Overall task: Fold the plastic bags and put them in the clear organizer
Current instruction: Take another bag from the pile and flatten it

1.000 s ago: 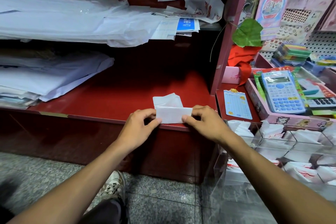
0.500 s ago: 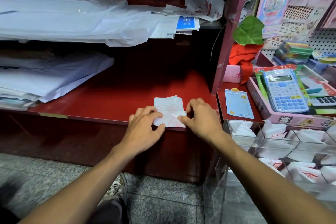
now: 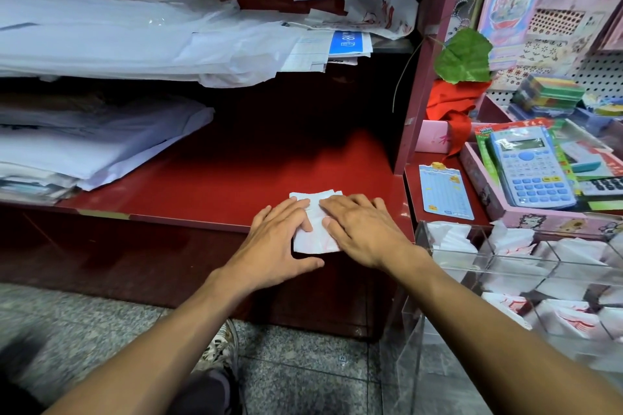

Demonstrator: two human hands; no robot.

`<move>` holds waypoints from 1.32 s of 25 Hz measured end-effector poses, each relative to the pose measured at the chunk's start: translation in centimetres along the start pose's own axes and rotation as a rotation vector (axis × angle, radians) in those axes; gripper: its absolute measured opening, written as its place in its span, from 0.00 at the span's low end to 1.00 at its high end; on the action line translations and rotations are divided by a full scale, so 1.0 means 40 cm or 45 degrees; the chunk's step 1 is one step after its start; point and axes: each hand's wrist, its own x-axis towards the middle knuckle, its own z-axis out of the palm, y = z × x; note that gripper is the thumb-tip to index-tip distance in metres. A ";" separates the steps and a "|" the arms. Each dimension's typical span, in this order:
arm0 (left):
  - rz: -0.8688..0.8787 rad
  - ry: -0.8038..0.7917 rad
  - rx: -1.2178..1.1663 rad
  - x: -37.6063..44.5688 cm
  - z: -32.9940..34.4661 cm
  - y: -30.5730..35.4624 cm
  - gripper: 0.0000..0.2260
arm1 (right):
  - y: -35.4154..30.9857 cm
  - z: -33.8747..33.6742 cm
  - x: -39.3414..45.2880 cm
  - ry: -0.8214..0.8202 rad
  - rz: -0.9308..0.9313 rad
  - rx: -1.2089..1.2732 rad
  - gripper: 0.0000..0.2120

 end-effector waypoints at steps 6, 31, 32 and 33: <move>-0.014 0.003 -0.002 0.001 0.009 0.000 0.18 | 0.032 -0.005 -0.013 0.024 -0.027 0.081 0.20; -0.010 0.071 -0.252 0.021 -0.010 -0.015 0.09 | 0.082 -0.035 -0.047 0.024 -0.030 0.269 0.30; -0.054 0.094 -0.337 0.023 -0.013 -0.020 0.07 | 0.086 -0.036 -0.050 -0.009 -0.041 0.267 0.29; -0.074 0.119 -0.406 0.025 -0.016 -0.023 0.06 | 0.088 -0.034 -0.054 -0.024 -0.050 0.266 0.27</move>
